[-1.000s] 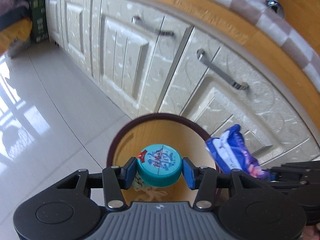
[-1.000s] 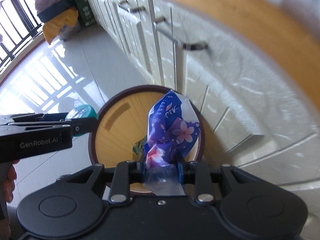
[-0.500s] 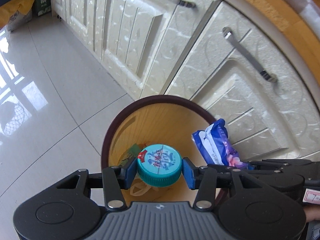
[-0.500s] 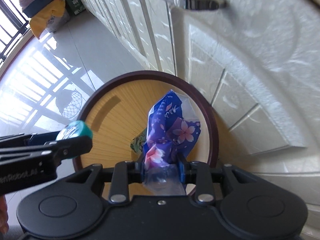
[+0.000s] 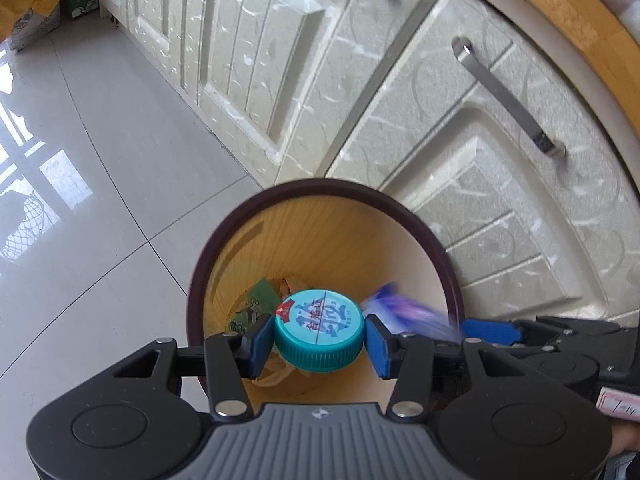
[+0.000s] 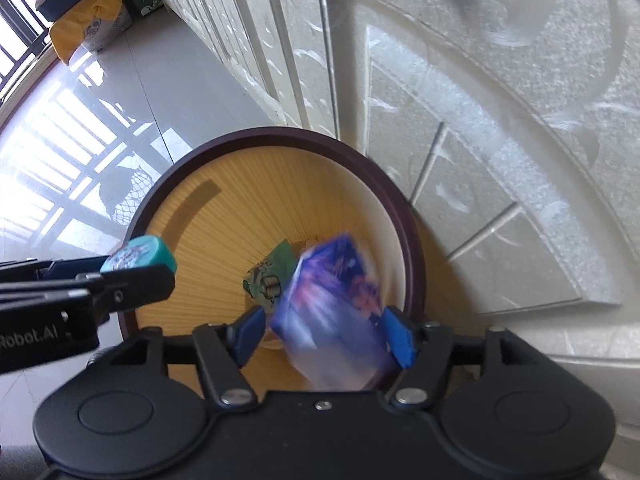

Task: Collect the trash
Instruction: 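Open right tool to drop tissue pack while left tool drops teal cap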

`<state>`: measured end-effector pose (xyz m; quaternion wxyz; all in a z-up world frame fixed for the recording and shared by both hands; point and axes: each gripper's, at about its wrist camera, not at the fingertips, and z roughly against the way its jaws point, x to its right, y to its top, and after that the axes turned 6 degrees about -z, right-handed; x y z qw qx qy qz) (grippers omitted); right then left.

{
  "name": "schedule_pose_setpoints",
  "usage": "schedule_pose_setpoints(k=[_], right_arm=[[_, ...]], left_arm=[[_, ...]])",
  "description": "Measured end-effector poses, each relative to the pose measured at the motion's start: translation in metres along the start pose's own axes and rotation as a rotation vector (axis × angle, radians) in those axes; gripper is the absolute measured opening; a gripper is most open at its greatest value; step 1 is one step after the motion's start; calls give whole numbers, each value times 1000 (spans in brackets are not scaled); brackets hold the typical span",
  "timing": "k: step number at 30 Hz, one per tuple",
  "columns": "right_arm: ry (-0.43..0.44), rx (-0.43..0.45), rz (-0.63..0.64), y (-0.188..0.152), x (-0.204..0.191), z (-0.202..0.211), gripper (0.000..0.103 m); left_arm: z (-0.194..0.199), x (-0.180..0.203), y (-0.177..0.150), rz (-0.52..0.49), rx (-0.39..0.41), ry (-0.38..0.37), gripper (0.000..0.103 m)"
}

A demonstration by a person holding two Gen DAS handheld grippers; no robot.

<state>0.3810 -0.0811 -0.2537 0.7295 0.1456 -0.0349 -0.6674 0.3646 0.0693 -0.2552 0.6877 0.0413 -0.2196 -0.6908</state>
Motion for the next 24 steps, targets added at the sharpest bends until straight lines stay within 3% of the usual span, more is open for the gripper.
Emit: schedule_pose_setpoints(k=[15,24], right_arm=[[-21,-25,57,-7,11,4,71],[-5,-35,71,-11,14,4,73]], left_arm=[[-9,5,-8,-69,-78,14,51],[-11,2,-14,-84,-114,40,63]])
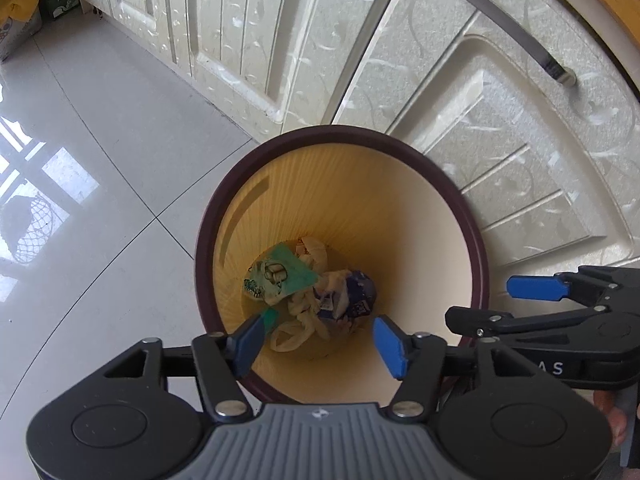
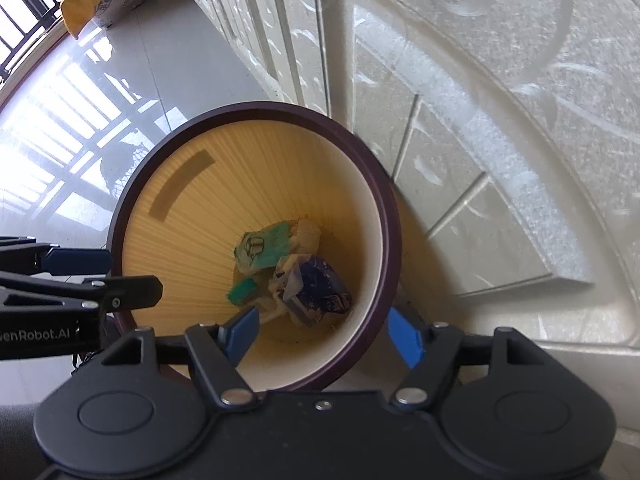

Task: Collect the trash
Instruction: 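Open right tool to drop tissue pack while left tool drops teal cap, then move both open tools back toward the trash on the bench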

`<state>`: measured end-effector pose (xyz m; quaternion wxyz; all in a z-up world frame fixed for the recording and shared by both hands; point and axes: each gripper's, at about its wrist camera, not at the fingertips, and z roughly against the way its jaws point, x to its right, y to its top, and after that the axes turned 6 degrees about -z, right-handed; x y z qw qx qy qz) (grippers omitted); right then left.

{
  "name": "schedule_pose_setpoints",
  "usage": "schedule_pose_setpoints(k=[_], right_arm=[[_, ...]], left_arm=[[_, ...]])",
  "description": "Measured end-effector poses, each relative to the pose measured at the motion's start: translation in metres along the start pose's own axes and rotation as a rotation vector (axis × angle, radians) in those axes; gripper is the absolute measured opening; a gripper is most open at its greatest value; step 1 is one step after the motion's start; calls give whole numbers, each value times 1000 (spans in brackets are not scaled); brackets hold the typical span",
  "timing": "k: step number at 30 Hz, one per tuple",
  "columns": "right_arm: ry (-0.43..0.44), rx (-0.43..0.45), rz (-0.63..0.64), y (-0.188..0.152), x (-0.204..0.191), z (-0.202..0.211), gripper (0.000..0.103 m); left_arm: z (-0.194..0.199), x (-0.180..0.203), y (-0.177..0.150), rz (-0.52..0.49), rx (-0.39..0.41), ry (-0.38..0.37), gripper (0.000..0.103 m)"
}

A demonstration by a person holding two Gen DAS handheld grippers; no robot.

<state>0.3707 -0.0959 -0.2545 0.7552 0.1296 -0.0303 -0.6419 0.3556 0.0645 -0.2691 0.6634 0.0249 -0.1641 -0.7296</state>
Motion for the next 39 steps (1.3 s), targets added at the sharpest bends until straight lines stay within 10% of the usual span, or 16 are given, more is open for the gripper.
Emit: schedule_pose_setpoints(k=[22,39], right_arm=[[-6,50,-65,-22,16,23,98],[-55,169,-59,-49,12,77,103]], left_arm=[[20,-9,-19,22,-9,60,103],[65,-10,-46,16,53,137,103]])
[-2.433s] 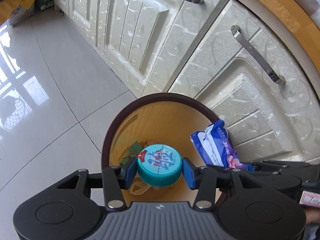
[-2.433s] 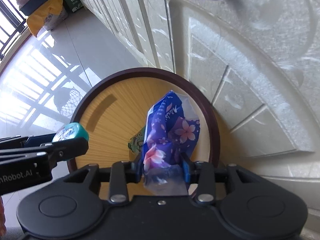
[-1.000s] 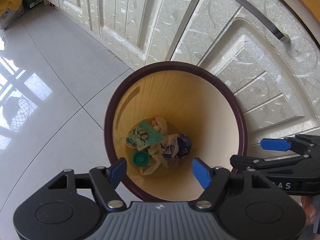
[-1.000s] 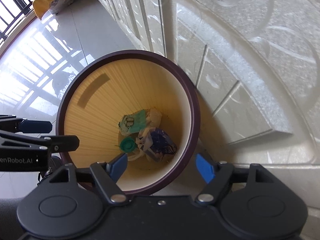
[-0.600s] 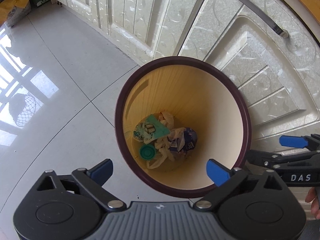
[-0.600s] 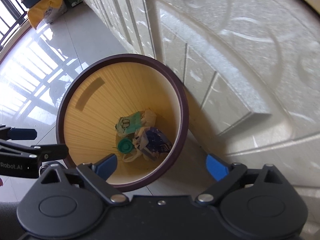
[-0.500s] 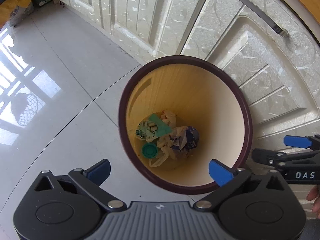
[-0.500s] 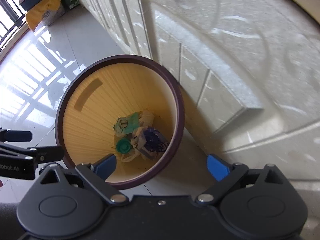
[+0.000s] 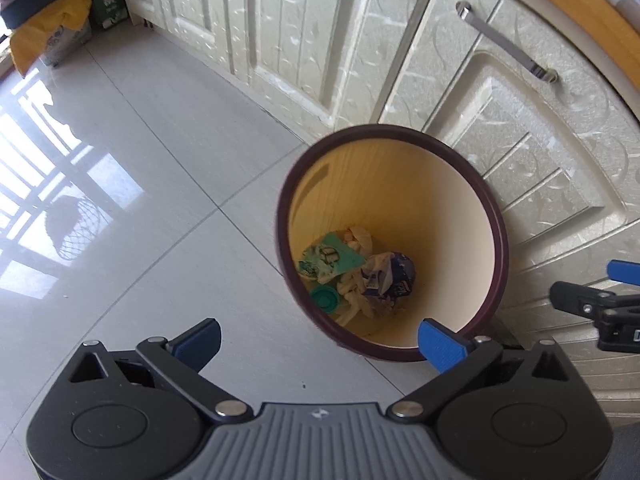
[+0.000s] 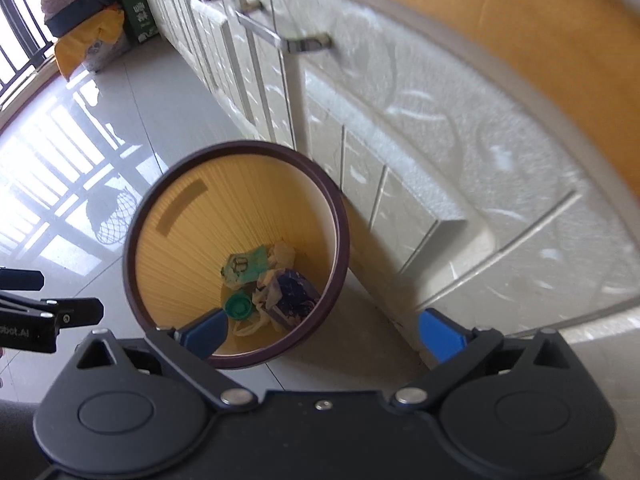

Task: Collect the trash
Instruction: 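Move both open tools back toward the trash on the bench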

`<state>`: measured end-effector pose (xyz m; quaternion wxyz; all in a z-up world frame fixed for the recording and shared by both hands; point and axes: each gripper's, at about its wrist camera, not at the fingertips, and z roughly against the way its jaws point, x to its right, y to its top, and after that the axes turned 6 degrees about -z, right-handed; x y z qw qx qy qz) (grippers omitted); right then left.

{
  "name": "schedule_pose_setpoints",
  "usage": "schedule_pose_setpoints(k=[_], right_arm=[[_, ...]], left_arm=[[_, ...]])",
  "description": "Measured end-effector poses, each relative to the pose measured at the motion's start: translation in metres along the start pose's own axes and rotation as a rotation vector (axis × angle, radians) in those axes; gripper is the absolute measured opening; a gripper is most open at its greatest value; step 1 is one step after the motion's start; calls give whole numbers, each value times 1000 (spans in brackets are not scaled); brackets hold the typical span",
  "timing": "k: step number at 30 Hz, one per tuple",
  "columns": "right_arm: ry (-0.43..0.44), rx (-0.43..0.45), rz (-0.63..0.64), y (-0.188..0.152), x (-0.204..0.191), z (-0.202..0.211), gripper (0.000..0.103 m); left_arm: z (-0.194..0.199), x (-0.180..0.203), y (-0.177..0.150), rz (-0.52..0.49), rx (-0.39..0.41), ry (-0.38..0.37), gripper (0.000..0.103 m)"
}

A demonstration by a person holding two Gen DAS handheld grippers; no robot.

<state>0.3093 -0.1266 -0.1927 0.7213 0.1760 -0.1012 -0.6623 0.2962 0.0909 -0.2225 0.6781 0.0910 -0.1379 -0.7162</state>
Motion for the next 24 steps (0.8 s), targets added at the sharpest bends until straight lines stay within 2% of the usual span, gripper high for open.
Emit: schedule_pose_setpoints(k=[15,24], right_arm=[[6,166,12,-21,0,75,103],[32,344,-20,-22,6,132,103]], left_arm=[[70,5,-21,25,158,40,103],[117,12,-25,48,291,51,103]])
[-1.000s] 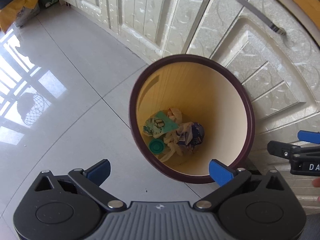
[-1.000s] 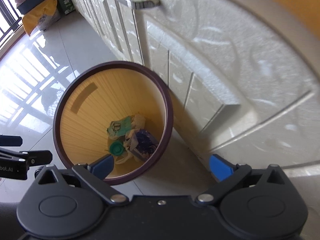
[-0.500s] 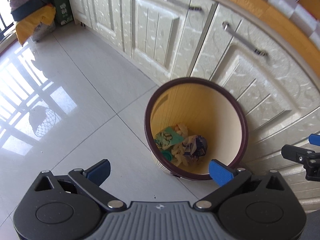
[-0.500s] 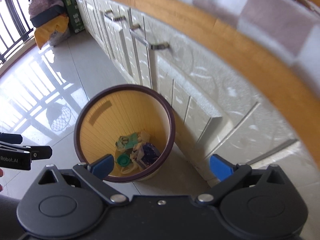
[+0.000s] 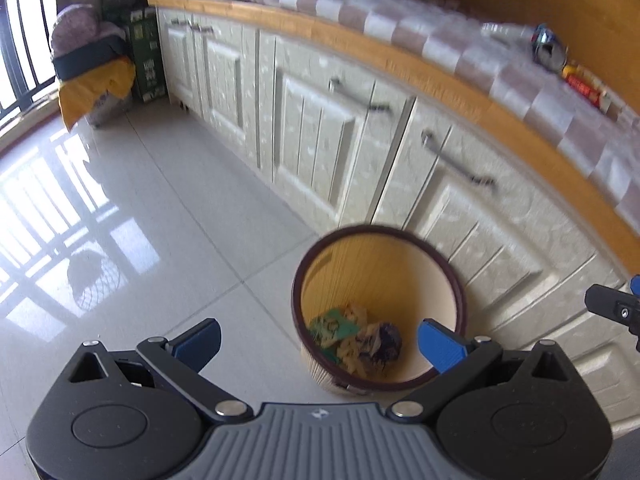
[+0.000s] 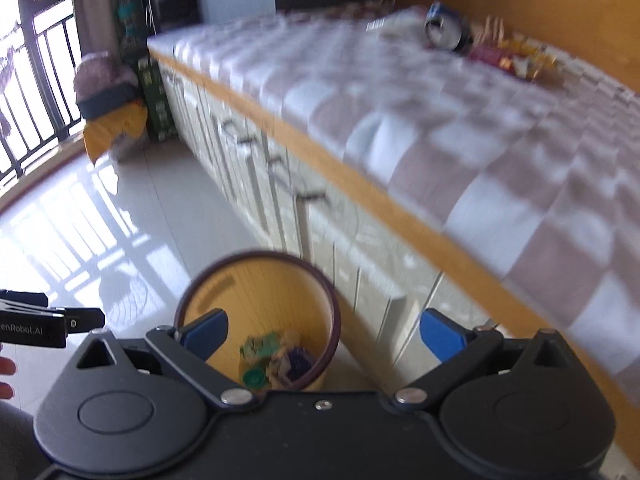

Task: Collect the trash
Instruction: 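Move both open tools back toward the trash on the bench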

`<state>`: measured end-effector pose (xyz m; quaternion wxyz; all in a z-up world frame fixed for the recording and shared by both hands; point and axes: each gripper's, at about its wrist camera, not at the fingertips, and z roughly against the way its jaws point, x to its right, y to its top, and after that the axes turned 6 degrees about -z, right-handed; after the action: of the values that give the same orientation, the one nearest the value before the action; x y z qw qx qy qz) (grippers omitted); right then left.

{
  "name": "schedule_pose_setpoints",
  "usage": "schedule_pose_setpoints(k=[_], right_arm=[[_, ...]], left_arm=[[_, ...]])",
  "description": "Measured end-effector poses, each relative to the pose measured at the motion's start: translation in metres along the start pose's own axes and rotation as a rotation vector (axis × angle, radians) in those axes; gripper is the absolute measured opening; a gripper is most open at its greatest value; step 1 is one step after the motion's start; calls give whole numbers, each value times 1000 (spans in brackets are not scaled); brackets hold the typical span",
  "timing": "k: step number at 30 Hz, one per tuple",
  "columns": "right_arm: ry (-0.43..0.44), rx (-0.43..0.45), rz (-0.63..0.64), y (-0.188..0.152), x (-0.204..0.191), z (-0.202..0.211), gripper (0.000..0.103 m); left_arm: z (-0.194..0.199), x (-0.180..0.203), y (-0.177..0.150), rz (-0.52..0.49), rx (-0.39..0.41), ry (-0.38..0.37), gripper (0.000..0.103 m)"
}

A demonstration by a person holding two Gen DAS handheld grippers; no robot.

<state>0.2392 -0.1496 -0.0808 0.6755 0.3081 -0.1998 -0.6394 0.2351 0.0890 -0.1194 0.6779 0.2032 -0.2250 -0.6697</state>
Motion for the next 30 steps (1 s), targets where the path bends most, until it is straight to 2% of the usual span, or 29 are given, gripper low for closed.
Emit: schedule_pose_setpoints(k=[11,20,24,30], right_arm=[[-38,262,-45,35,25,56,103],[-66,473,-24,78,53,82,103],[-85,543,1,97,68,85,103],[-117,625,-5,131,99,75,103]], left_arm=[[55,23,36,-15,260,-27,103],[73,60,80,-69,475,-88,103],[72,81,106,-108,544,-126,103],[62,114,143,-180,605,-161,103]])
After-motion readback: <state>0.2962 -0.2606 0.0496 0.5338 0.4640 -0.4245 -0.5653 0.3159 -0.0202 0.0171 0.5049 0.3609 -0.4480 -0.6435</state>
